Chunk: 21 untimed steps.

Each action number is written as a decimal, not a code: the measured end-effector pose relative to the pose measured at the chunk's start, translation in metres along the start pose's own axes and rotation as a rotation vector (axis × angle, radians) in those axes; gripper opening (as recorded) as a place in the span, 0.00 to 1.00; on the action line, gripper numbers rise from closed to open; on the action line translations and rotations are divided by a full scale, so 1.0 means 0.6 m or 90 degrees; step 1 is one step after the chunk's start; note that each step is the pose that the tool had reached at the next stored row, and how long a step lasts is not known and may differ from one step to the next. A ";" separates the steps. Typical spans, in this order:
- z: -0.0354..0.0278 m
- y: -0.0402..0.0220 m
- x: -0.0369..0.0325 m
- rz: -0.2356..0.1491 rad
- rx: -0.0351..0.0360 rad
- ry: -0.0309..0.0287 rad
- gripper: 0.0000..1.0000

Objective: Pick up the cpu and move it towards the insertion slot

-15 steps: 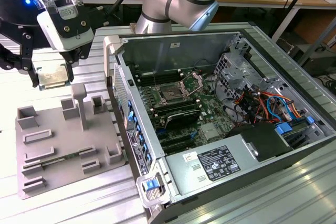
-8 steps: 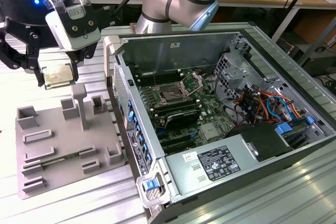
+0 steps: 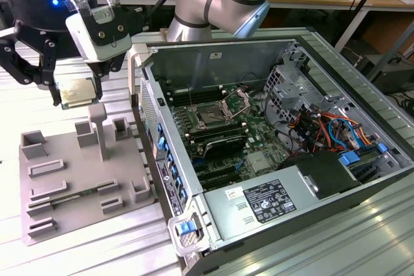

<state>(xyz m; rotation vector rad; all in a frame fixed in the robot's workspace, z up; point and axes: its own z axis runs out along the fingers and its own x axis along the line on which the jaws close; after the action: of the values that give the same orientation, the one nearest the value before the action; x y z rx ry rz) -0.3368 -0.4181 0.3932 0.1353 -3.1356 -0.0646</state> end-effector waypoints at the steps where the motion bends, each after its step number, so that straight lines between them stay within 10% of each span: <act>1: 0.000 0.000 -0.001 0.000 0.0000 0.0000 0.55; 21: 0.000 -0.003 -0.029 0.000 0.0000 0.0000 0.55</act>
<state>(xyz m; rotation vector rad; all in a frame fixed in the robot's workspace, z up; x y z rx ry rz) -0.3193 -0.4181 0.3932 0.1354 -3.1356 -0.0646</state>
